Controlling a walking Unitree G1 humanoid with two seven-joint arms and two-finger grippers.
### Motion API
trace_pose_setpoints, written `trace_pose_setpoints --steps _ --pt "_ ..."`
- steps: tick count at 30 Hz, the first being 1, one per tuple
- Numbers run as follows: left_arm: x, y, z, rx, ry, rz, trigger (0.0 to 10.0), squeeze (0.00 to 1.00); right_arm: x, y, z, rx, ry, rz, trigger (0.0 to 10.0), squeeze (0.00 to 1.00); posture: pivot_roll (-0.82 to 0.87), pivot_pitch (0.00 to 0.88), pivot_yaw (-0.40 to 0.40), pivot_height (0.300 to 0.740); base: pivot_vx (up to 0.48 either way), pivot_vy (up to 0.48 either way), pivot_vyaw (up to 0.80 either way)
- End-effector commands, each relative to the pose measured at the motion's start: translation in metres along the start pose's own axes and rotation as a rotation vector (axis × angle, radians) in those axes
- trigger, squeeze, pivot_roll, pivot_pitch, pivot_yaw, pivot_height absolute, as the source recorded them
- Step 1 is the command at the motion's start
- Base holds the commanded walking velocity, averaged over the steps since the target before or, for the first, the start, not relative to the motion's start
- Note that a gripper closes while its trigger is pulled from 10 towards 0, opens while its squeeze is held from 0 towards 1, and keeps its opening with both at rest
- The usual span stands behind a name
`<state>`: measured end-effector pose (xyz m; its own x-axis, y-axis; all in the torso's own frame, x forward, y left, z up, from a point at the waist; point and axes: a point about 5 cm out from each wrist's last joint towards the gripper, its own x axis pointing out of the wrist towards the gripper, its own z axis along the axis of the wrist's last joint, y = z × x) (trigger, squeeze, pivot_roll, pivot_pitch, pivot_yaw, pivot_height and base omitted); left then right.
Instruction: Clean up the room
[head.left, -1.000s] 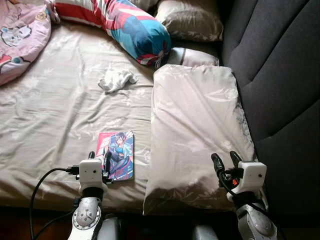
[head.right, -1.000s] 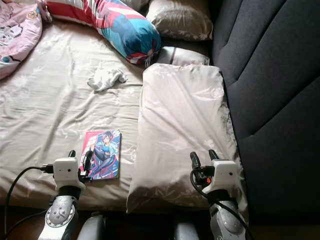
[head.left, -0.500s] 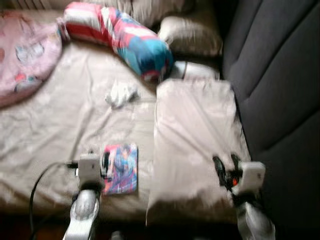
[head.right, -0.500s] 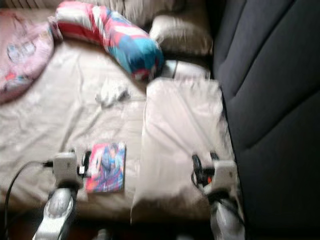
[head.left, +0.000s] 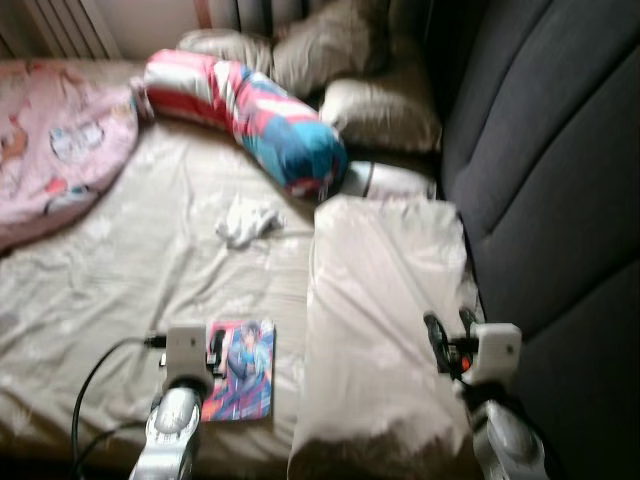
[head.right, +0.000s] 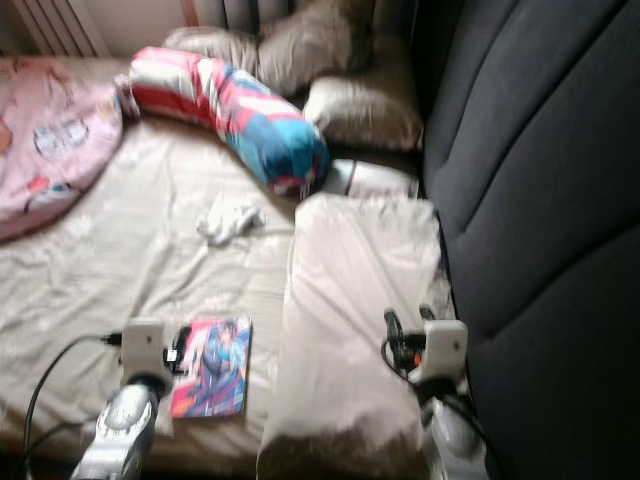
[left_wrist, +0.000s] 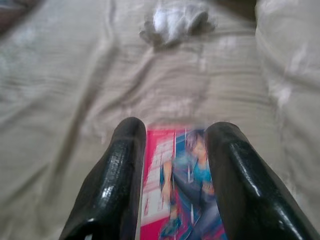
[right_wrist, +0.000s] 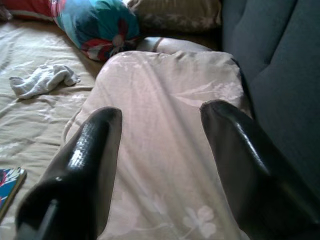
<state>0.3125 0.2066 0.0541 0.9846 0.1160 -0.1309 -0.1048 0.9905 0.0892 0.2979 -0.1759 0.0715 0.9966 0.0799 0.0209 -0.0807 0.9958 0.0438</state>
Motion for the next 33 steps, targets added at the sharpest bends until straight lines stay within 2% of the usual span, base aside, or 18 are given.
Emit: trace_pose_setpoints --steps 1,3,4,6,8,9,10,12,16,18,26,33 --pt "-0.004 0.004 -0.018 0.019 0.094 0.002 10.0 0.00 -0.008 -0.007 -0.020 -0.010 0.089 -0.033 10.0 0.00 -0.11 0.153 -0.026 0.740 0.000 0.000 0.00" --pt "-0.005 0.005 -0.022 0.025 0.113 0.006 10.0 0.00 -0.010 -0.010 -0.026 -0.008 0.111 -0.044 10.0 0.00 -0.11 0.153 -0.026 0.740 0.000 0.000 0.00" --pt "-0.010 0.009 -0.036 0.027 0.192 0.008 10.0 0.00 -0.018 -0.019 -0.047 -0.001 0.212 -0.086 10.0 0.00 -0.11 0.123 -0.019 0.740 0.000 0.000 0.00" --pt "-0.016 0.009 -0.049 0.002 0.264 -0.012 10.0 0.00 -0.029 -0.026 -0.066 -0.003 0.320 -0.116 10.0 0.00 -0.10 0.116 -0.015 0.740 0.000 0.000 0.00" --pt "-0.026 0.005 -0.068 0.021 0.374 -0.067 10.0 0.00 -0.049 -0.034 -0.091 -0.021 0.501 -0.143 10.0 0.00 -0.10 0.093 -0.010 0.740 0.000 0.000 0.00" --pt "-0.026 0.005 -0.068 0.021 0.374 -0.067 10.0 0.00 -0.049 -0.034 -0.091 -0.021 0.501 -0.143 10.0 0.00 -0.10 0.093 -0.010 0.740 0.000 0.000 0.00" --pt "-0.031 0.004 -0.075 0.035 0.413 -0.080 10.0 0.00 -0.059 -0.038 -0.101 -0.028 0.576 -0.160 10.0 0.00 -0.10 0.090 -0.009 0.740 0.000 0.000 0.00" --pt "-0.035 0.006 -0.082 0.038 0.450 -0.068 10.0 0.00 -0.068 -0.041 -0.109 -0.027 0.633 -0.189 10.0 0.00 -0.09 0.084 -0.008 0.740 0.000 0.000 0.00" --pt "-0.040 0.007 -0.089 0.034 0.501 -0.046 10.0 0.00 -0.072 -0.044 -0.113 0.000 0.668 -0.230 10.0 0.00 -0.09 0.080 -0.010 0.740 0.000 0.000 0.00" --pt "-0.043 0.006 -0.093 0.003 0.518 -0.039 10.0 0.00 -0.073 -0.043 -0.114 0.008 0.673 -0.229 10.0 0.00 -0.09 0.078 -0.012 0.740 0.000 0.000 0.00" --pt "-0.048 0.000 -0.100 0.011 0.566 -0.051 10.0 0.00 -0.080 -0.037 -0.122 0.025 0.730 -0.220 10.0 0.00 -0.08 0.071 -0.015 0.740 0.000 0.000 0.00" --pt "-0.056 -0.001 -0.109 0.020 0.636 -0.056 10.0 0.00 -0.093 -0.032 -0.133 0.041 0.801 -0.231 10.0 0.00 -0.06 0.060 -0.020 0.740 0.000 0.040 0.00"
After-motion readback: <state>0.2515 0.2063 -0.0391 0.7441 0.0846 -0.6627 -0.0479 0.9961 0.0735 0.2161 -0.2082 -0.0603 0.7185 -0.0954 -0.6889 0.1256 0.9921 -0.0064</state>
